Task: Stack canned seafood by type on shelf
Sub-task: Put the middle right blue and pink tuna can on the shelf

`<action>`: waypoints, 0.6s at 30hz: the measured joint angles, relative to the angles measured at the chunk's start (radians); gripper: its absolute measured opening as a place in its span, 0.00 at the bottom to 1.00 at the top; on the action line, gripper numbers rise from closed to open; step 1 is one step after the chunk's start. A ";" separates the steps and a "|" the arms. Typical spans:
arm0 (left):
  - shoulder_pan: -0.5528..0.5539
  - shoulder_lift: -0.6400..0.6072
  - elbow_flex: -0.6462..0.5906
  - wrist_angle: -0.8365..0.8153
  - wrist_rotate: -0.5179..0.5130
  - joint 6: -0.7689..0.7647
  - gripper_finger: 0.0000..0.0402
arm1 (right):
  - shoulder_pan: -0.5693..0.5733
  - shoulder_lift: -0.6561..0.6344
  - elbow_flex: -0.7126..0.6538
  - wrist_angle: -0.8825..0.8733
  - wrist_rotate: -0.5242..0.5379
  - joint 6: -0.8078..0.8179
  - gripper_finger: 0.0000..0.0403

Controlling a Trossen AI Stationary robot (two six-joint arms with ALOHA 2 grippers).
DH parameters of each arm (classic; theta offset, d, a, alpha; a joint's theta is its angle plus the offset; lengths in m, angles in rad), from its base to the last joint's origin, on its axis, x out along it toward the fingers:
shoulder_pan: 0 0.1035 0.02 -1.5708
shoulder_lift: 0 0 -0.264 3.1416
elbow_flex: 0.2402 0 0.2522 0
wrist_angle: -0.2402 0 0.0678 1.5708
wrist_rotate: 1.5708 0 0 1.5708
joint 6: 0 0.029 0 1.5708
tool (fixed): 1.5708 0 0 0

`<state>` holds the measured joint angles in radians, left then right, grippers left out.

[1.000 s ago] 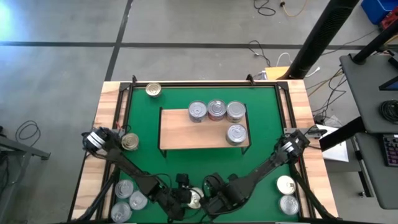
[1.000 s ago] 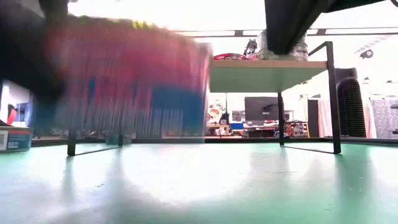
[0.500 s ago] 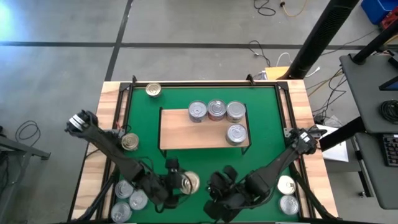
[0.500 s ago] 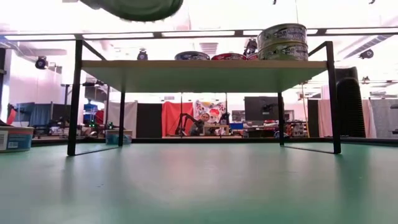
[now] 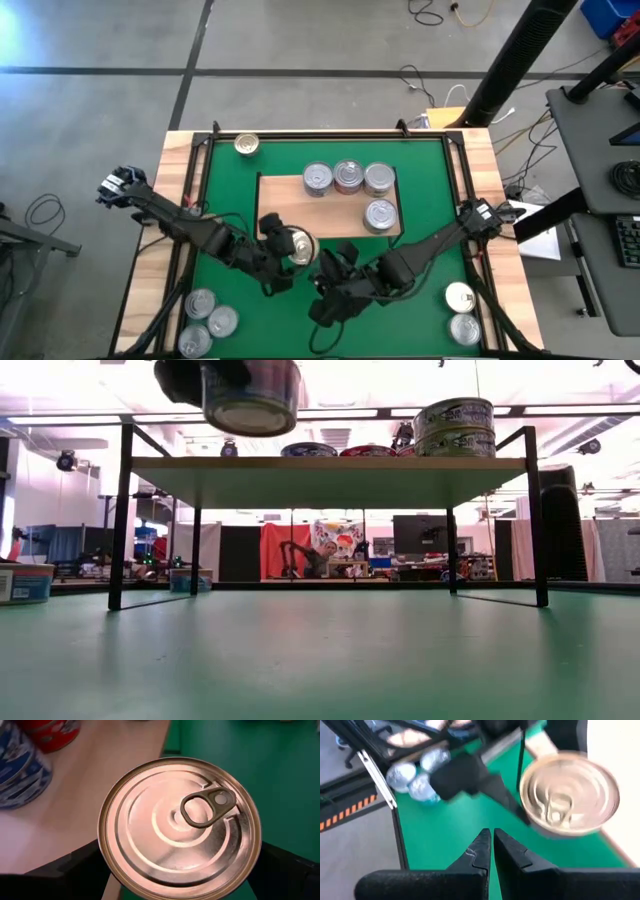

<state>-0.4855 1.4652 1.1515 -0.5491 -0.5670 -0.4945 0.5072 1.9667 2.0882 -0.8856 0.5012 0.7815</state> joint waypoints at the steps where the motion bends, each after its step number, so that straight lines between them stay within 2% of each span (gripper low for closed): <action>1: 0.005 -0.002 0.000 -0.012 0.001 -0.006 0.92 | -0.009 0.000 0.005 0.013 0.001 -0.022 0.03; 12: 0.101 -0.009 0.000 -0.037 0.002 -0.015 0.97 | -0.152 -0.002 0.000 -0.004 0.060 -0.136 0.03; 18: 0.145 -0.009 0.000 -0.037 -0.004 0.000 0.97 | -0.220 -0.001 -0.001 -0.022 0.035 -0.304 0.03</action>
<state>-0.3405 1.4559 1.1515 -0.5858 -0.5709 -0.4950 0.2874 1.9656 2.0876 -0.9080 0.5361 0.4773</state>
